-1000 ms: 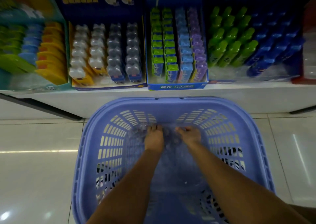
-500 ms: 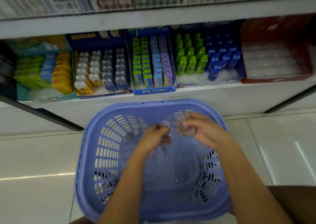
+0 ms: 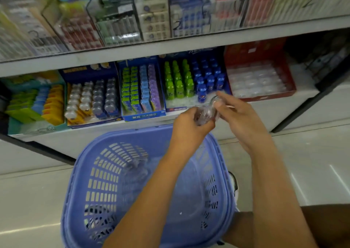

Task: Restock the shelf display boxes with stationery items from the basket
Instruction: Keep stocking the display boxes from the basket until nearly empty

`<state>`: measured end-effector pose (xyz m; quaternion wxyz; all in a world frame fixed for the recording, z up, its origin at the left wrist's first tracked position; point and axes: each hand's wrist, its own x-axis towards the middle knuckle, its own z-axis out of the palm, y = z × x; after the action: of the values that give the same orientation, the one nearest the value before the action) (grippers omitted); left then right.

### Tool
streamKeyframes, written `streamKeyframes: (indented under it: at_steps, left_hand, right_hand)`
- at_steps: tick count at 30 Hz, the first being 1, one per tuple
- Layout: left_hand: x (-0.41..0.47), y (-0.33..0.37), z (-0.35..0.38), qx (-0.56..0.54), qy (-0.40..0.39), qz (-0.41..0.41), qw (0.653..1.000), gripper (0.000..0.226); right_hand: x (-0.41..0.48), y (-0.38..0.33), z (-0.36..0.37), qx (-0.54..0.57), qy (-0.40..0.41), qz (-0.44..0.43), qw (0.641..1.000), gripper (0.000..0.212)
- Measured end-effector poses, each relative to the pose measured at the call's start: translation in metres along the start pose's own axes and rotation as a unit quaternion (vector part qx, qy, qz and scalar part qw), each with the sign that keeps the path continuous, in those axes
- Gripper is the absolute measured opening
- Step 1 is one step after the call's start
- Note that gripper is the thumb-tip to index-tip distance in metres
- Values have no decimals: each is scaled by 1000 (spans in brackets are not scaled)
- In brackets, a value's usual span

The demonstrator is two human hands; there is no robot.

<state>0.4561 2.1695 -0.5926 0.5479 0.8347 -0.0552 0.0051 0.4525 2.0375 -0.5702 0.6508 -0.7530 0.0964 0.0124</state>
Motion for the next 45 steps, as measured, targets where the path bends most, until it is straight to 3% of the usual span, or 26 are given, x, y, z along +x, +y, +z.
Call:
streamKeyframes:
  at_steps: [7,14,17,20,24,31,34,37,39,45]
  left_hand:
    - [42,28,40,30,17,46,998,18]
    - [79,27,56,20,55,-28,998,39]
    - [83,21,56,-16,52,-62,997,45]
    - [82,19,54,-79,28,-106,991,31]
    - [83,12,48,-14,-8,-65,998,24]
    - [76,18,48,-59,-3,-47,997,13]
    - [79,22,48,-31,9,-49,998,19]
    - [84,32,54,23,31,0,999,19]
    - [89,41,61,71,33,38,996,19]
    - [110,60,76,148,41,86,984,17]
  right_hand:
    - [29,-19,-49,-43,125,-67,989,23]
    - [120,-18,-79,-125,247,-87,957,23]
    - [162,-15,-73,-168,216,-73,959,20]
    - [184,-8,-62,-187,187,-104,959,17]
    - [190,10,-56,-248,169,-103,948,16]
    - [189,5,-54,-292,156,-68,941,22]
    - [170,-11,-70,-317,149,-47,935,32]
    - [137,-36,-87,-211,-22,-37,976,37]
    - [118,-51,-90,-236,-129,-44,962,38]
    - [131,-53,-92,-336,-41,-33,940,30]
